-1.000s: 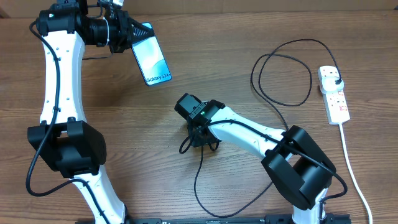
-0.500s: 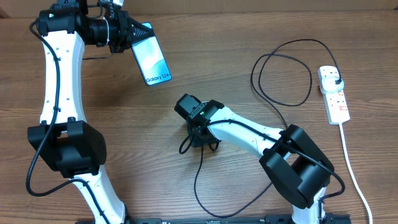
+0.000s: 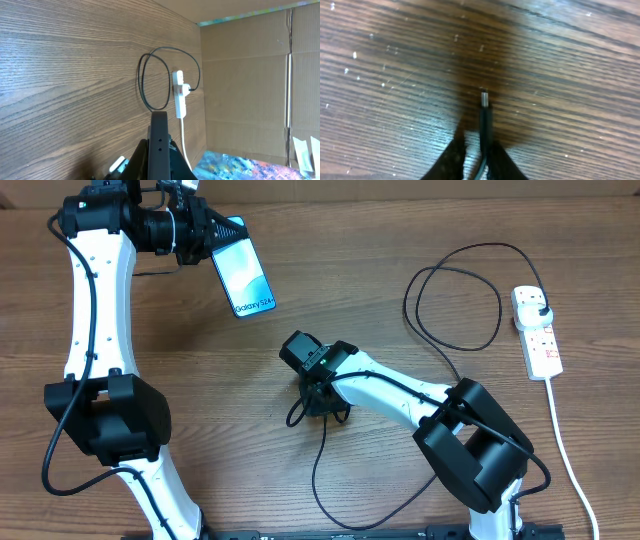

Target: Plug charger to phone and switch on socket

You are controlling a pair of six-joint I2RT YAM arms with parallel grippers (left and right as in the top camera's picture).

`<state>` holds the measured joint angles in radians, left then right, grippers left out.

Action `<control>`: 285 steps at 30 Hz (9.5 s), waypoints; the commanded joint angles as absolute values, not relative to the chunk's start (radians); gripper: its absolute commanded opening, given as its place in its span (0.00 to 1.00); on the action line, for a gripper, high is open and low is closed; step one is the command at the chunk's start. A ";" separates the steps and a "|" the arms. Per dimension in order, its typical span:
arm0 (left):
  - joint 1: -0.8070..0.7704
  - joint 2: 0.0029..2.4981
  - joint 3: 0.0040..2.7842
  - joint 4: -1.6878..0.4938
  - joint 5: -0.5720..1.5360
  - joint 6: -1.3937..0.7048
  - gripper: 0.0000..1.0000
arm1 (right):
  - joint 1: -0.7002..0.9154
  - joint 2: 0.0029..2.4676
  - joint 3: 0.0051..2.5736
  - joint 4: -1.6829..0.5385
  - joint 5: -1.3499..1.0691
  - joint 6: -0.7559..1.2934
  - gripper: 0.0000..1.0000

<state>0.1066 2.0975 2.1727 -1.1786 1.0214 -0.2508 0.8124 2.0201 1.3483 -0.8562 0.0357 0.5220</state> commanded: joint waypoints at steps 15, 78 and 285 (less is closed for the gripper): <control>0.104 2.104 2.184 -1.181 1.068 -0.232 0.04 | 0.743 2.033 1.370 -0.841 -0.066 0.632 0.04; 0.045 2.104 2.184 -0.377 1.298 -0.902 0.04 | 0.400 2.014 1.370 1.316 -1.289 1.971 0.04; 0.030 2.104 2.183 -0.411 1.294 -0.913 0.04 | 0.351 2.014 1.370 1.320 -1.303 1.876 0.04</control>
<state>0.0284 2.0995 2.1689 -0.4118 1.2884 -0.9318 0.3534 2.0224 1.3571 1.3159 -1.3430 1.8843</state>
